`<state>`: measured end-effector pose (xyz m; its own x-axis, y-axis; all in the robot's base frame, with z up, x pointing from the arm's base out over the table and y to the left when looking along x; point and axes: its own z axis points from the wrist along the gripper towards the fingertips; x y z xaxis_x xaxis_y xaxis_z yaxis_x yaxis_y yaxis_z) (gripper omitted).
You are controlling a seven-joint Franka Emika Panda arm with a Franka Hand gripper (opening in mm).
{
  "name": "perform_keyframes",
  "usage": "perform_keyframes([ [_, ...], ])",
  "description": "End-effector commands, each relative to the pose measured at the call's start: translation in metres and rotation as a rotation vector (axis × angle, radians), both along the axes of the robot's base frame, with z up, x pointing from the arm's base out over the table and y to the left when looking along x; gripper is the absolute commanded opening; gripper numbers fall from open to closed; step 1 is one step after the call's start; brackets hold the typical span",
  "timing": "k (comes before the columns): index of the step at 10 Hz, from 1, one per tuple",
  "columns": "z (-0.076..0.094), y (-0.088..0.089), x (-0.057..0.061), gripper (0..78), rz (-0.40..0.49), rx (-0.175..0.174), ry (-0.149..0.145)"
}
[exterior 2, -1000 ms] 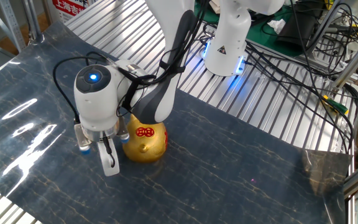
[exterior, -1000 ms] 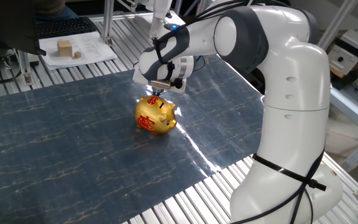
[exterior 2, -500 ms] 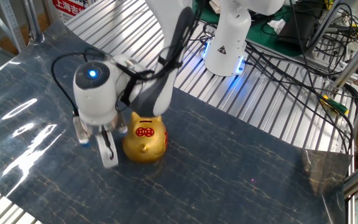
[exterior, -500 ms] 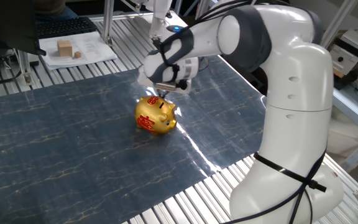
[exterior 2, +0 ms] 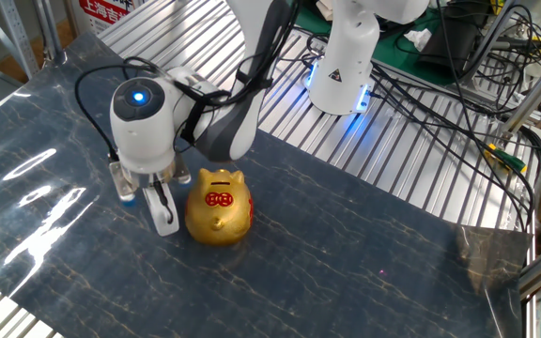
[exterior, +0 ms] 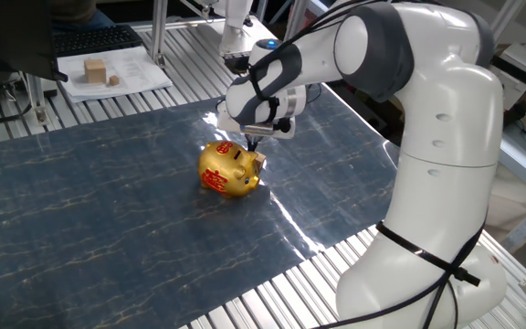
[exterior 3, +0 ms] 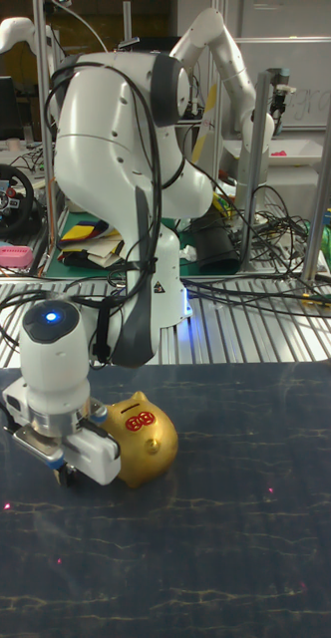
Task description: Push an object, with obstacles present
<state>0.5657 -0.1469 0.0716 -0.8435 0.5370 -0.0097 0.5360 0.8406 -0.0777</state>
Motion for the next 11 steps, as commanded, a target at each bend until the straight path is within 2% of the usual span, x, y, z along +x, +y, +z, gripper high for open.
perform_keyframes([
  [1, 0.03, 0.001, 0.022, 0.0, 0.137, 0.001, -0.01],
  [4, 0.064, -0.007, 0.036, 0.0, 0.216, 0.005, 0.011],
  [7, 0.088, -0.015, 0.035, 0.0, 0.298, -0.006, 0.018],
  [9, 0.099, -0.02, 0.038, 0.0, 0.315, -0.013, 0.022],
  [11, 0.11, -0.023, 0.05, 0.0, 0.306, -0.005, 0.031],
])
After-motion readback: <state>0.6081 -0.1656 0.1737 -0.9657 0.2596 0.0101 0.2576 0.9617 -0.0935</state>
